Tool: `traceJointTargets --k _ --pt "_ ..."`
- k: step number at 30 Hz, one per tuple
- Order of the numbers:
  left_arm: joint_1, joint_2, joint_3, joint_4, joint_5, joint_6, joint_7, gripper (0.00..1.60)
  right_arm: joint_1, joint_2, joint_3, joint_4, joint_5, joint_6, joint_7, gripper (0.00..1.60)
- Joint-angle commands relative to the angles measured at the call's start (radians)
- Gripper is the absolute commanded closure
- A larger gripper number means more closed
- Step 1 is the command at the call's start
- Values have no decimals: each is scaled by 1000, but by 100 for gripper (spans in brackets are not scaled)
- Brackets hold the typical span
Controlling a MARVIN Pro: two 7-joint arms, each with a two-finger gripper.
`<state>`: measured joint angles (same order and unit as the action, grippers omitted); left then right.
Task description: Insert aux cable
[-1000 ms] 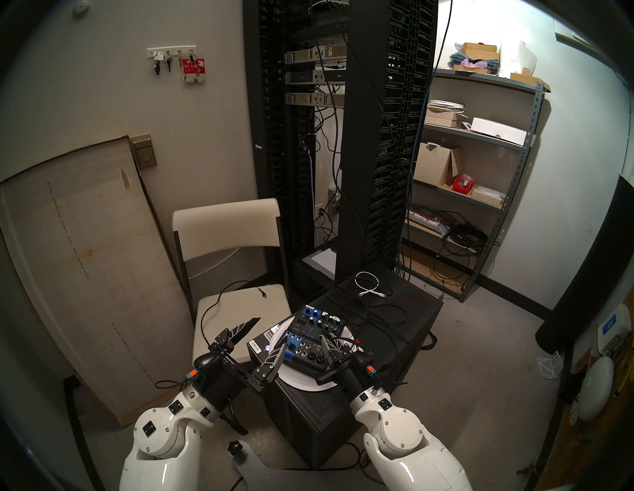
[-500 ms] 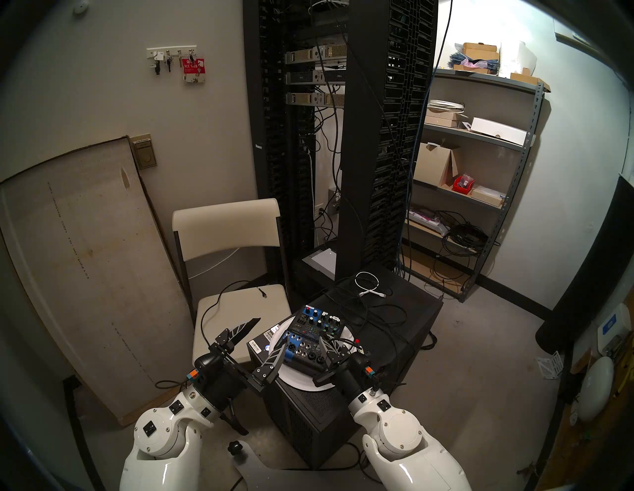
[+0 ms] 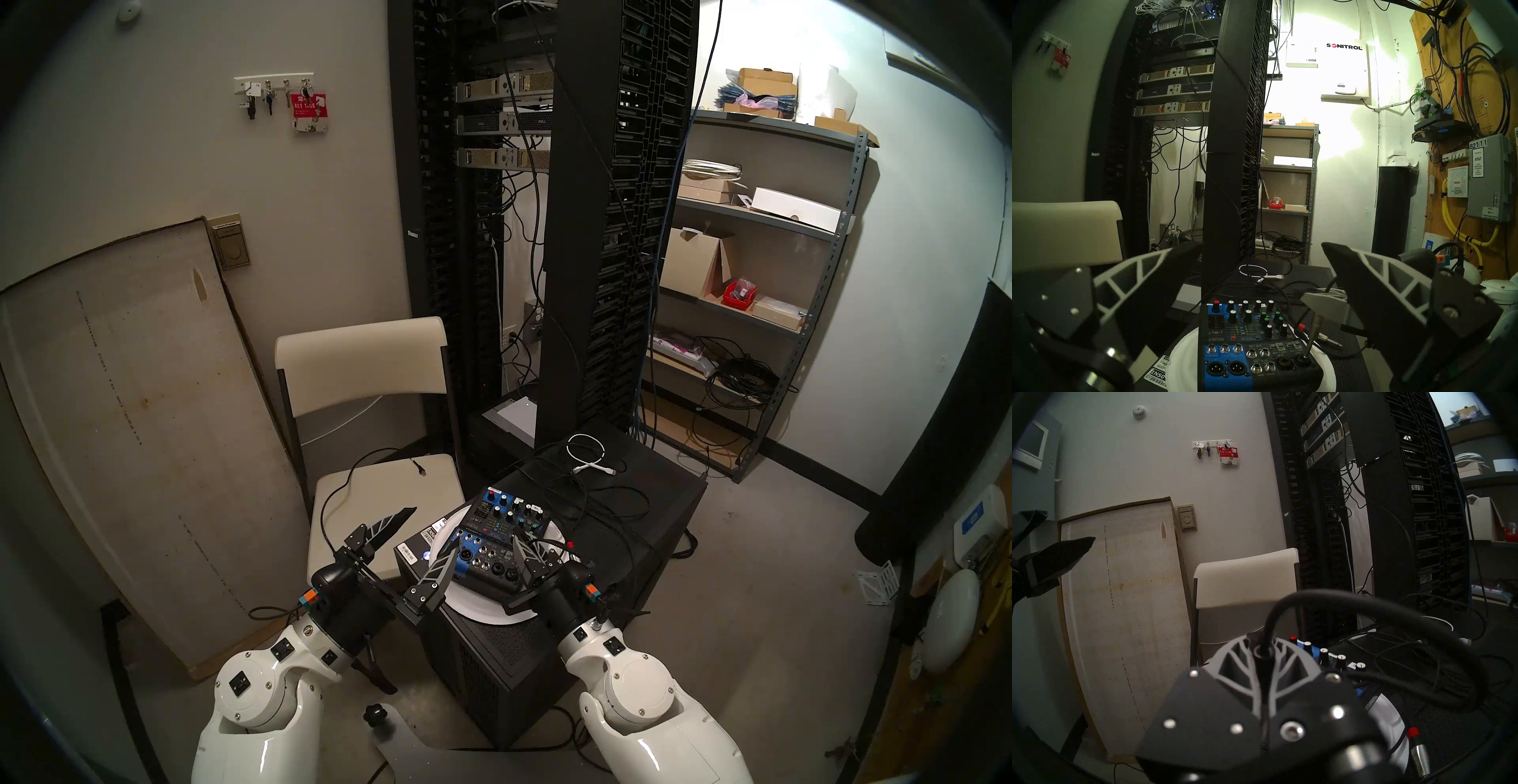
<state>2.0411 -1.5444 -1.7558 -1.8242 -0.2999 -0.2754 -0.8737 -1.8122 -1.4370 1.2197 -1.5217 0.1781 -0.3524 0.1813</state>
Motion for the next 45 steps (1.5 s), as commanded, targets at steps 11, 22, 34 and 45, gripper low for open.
traceJointTargets --k 11,22,34,45 --pt "2 -1 -2 -15 1 -1 0 0 4 -8 -9 -18 6 -8 9 160" --pt "1 -3 -2 -13 1 -1 0 0 9 -4 -7 -12 -1 -6 5 160" --pt "1 -4 -3 -15 4 0 0 0 9 -4 -13 4 -35 -23 3 160" --pt "2 -3 -7 -15 4 0 0 0 10 12 -41 24 -162 -76 -13 160"
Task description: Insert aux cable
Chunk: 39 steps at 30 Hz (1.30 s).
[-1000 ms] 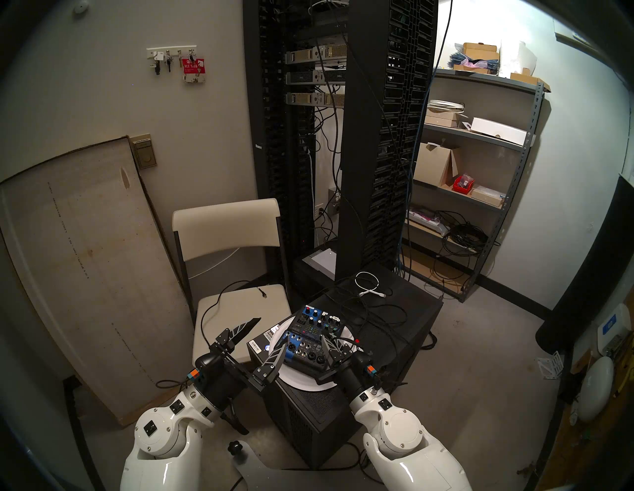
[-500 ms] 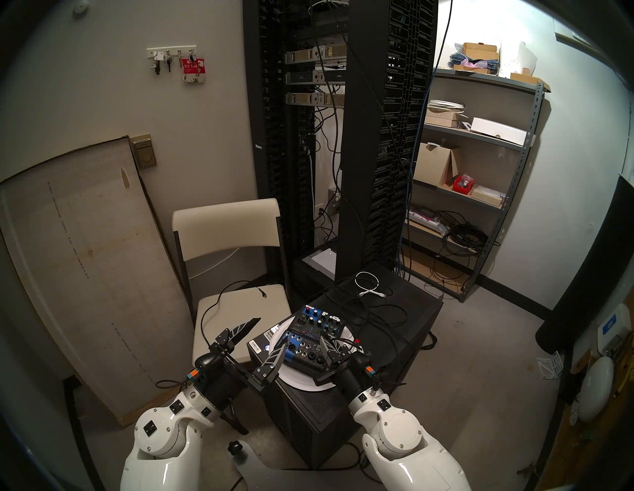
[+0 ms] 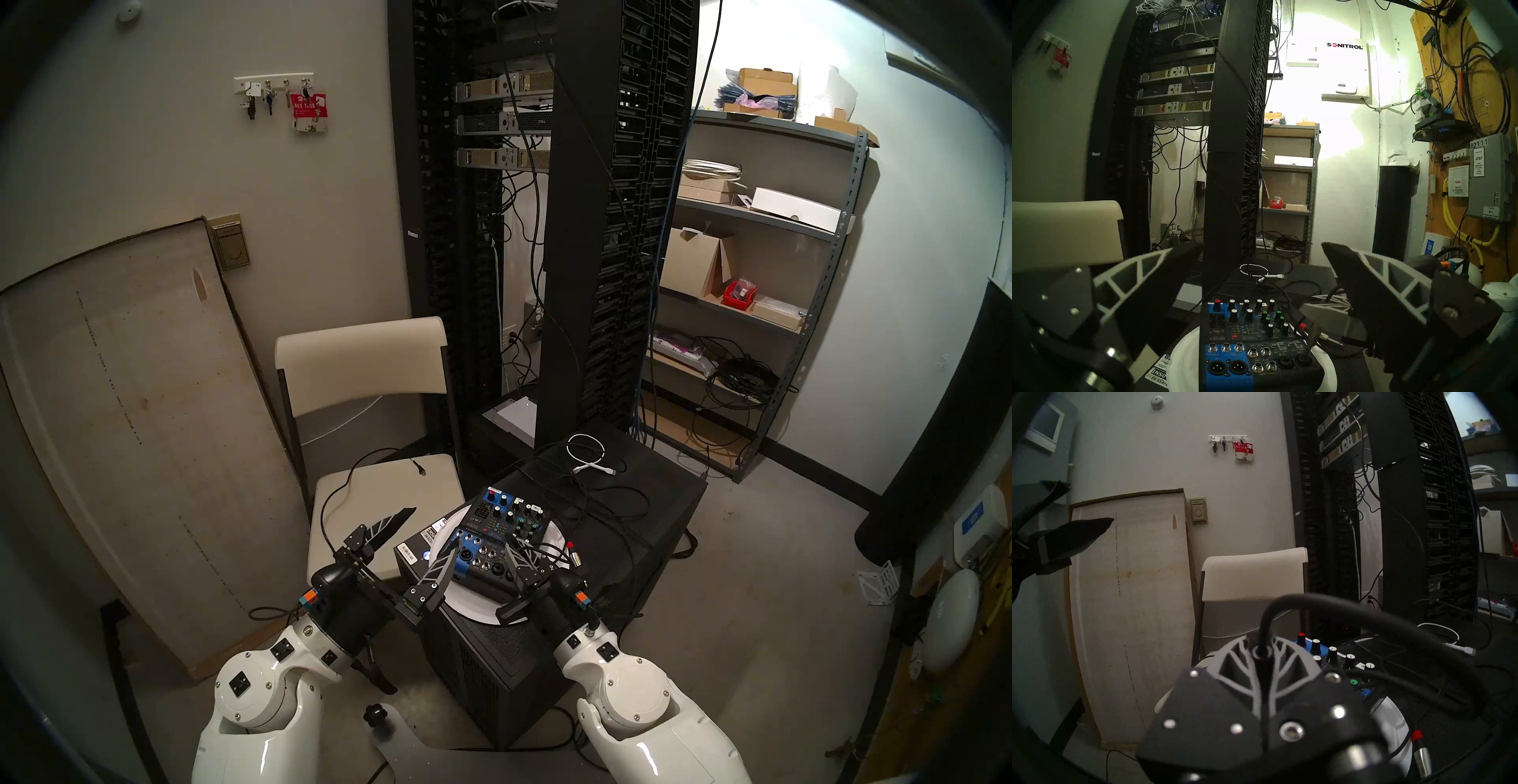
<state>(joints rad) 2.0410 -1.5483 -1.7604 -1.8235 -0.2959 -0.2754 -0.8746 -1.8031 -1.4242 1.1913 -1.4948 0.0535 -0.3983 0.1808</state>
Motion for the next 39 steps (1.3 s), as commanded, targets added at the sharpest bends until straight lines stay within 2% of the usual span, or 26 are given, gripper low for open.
traceJointTargets --k 1,25,39 --pt "2 0 -2 -15 -1 0 0 0 -4 -5 -10 -2 -33 -31 -17 160" --pt "2 -3 -5 -13 -1 -4 -1 0 4 -20 -15 60 -91 -56 -73 160" --pt "1 -4 -8 -12 -2 -6 -4 0 -14 -15 -12 35 -76 -53 -83 160"
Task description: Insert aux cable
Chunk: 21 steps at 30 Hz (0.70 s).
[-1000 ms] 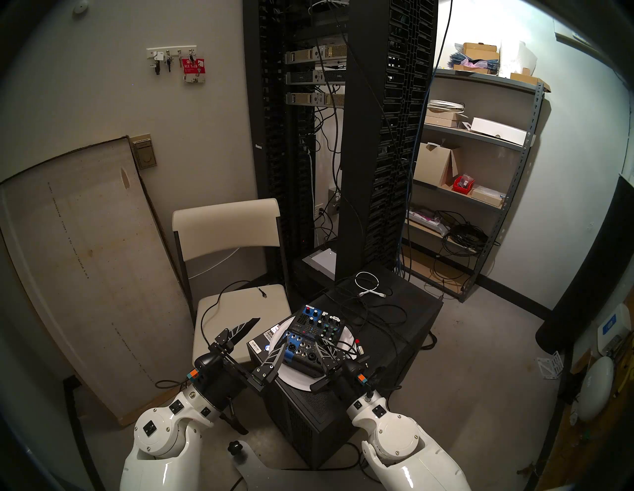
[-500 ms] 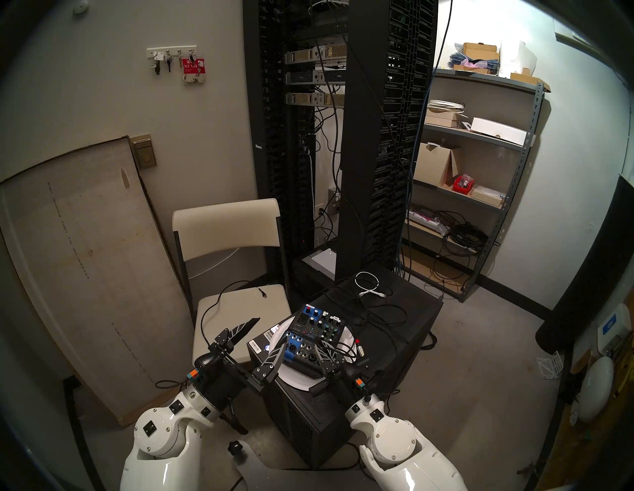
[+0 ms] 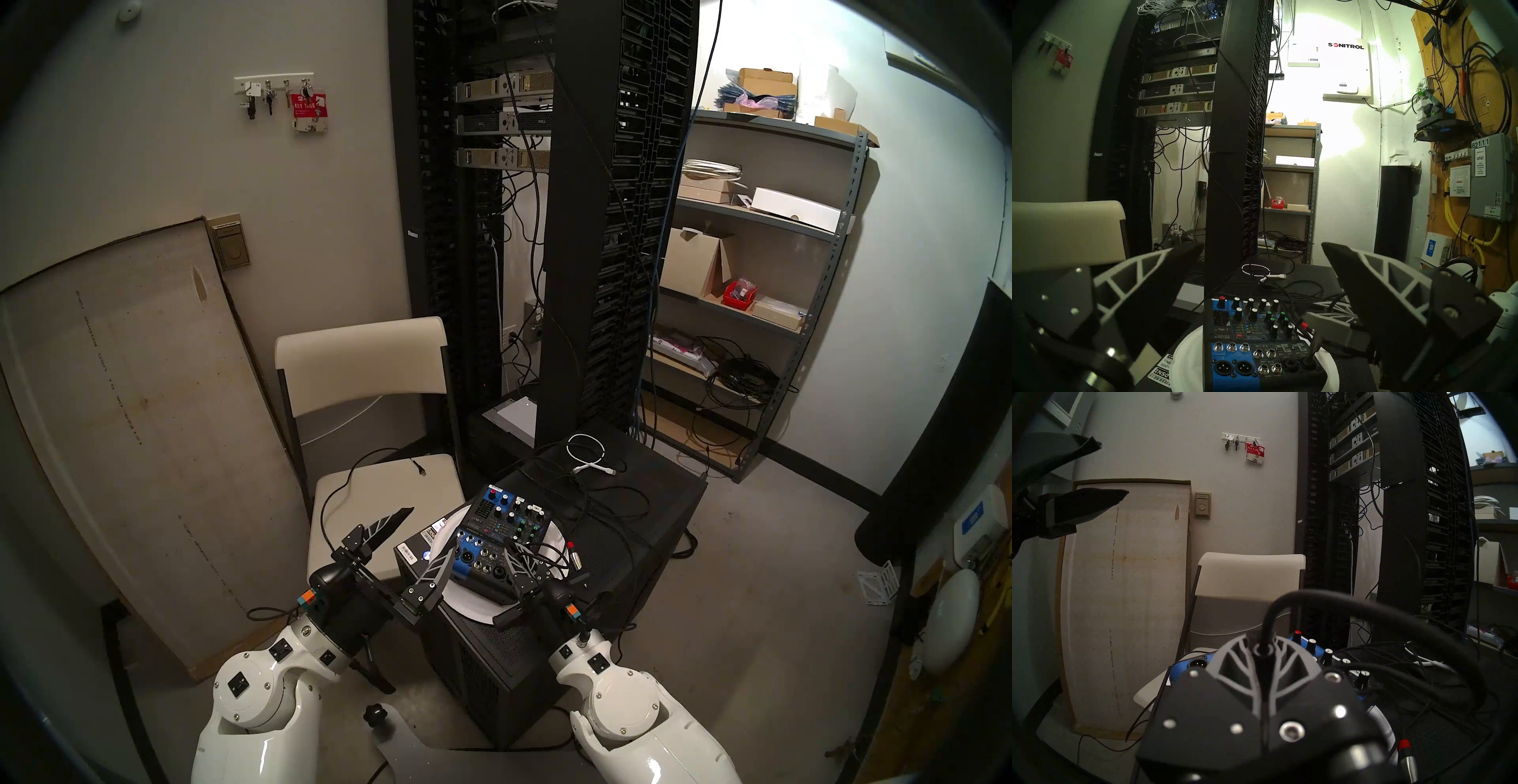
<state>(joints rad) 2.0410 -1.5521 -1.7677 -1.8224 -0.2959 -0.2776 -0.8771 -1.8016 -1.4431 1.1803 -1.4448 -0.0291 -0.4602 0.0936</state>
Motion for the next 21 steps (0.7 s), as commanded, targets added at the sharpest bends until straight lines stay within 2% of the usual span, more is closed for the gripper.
traceJointTargets --k 1,13,21 --pt "1 -1 0 -14 -1 -4 -1 0 -18 6 -2 -18 8 10 5 160" --pt "0 0 -1 -16 0 -2 -3 0 -18 9 -15 -2 -6 7 -1 160" --pt "-2 -1 -3 -13 1 -4 -3 0 0 14 -37 42 -15 -8 -33 160"
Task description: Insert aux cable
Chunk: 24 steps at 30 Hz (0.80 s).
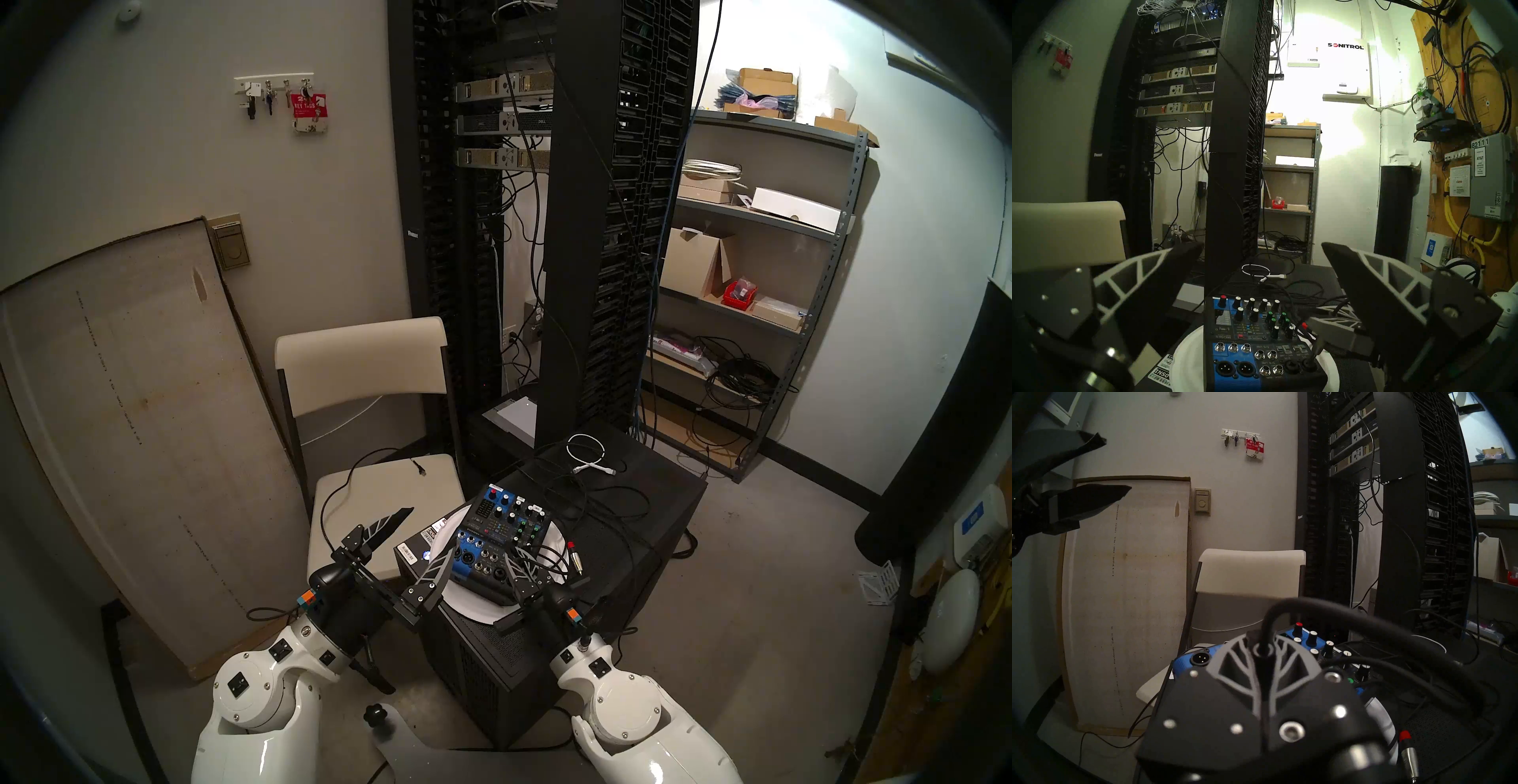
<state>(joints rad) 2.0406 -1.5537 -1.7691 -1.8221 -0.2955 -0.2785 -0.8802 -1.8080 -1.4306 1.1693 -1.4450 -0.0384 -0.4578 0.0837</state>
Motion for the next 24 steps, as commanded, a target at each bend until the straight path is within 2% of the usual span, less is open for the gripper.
traceJointTargets --k 1,17,24 --pt "-1 1 -1 -13 0 -3 0 0 7 1 -26 42 -6 -10 -23 160" --pt "-3 1 -4 -15 6 0 1 0 10 24 -71 57 0 -71 -132 160" --pt "-9 20 2 4 77 3 11 0 9 33 -86 55 11 -74 -145 160"
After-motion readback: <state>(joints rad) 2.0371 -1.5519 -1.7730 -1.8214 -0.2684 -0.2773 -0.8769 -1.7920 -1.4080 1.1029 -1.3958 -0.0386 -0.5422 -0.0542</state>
